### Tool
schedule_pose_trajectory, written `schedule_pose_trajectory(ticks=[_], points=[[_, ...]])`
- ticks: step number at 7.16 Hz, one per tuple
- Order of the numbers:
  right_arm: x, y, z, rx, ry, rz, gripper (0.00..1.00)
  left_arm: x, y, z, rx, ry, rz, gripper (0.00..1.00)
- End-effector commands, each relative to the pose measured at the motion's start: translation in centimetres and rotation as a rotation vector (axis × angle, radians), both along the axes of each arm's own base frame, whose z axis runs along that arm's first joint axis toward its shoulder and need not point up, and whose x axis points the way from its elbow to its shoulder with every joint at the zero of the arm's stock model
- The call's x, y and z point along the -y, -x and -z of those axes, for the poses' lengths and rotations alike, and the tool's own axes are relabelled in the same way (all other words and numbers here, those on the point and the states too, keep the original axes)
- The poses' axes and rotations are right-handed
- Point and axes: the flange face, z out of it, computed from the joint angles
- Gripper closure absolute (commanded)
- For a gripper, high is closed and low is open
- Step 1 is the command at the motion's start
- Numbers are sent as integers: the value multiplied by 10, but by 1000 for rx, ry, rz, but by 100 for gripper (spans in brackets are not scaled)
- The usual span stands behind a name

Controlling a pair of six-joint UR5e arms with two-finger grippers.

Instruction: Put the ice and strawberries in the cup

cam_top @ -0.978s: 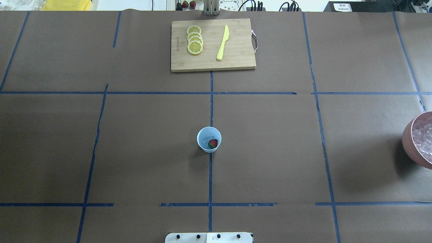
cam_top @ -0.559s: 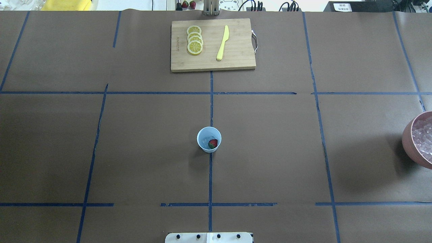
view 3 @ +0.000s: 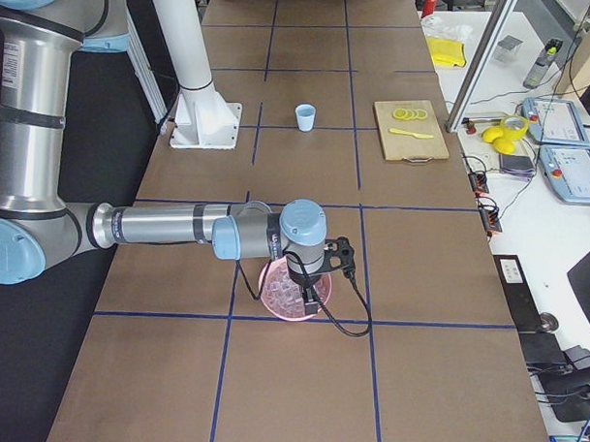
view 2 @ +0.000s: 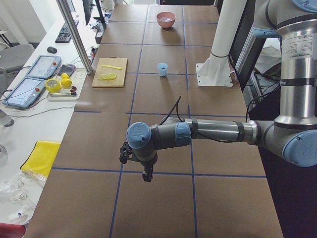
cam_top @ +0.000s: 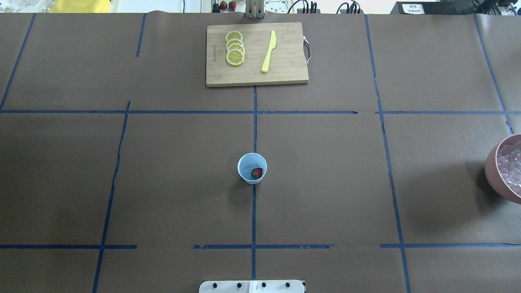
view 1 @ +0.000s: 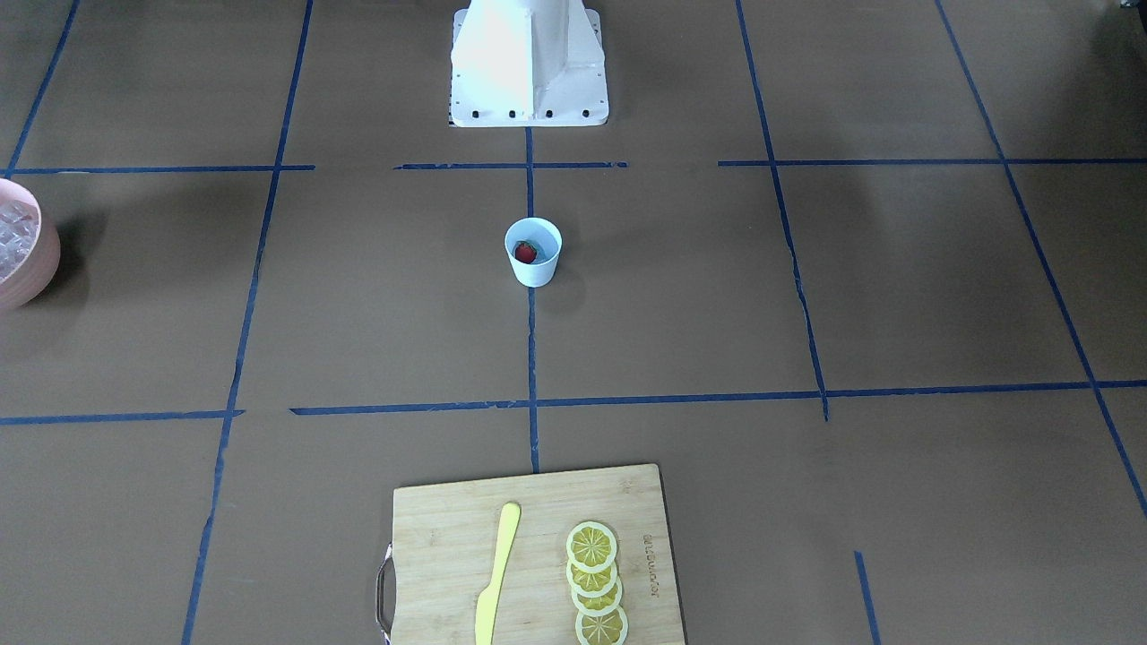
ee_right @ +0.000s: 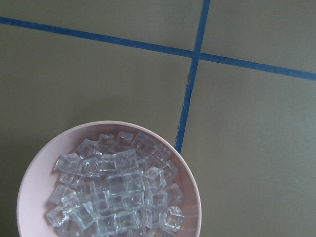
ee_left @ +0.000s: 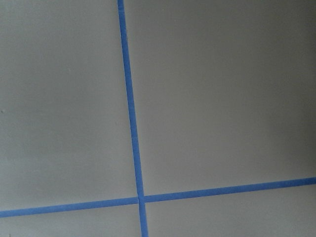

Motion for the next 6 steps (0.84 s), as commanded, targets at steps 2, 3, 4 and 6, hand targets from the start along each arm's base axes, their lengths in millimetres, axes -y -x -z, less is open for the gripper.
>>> schedule_pose_trajectory(ticks=[2,3,4,6], points=[[1,-1,-3,-19,23,8,0,-3,7,-3,41,6,5,0],[1,-2,-4,-30,23,9,0,-2,14,-6,104,6,0,0],[-1,-3,-8,-47,30,7,0,-4,13,-8,104,12,-2,0],[-2,-4,-6,-63,27,1,0,-5,13,-8,102,8,-4,0]])
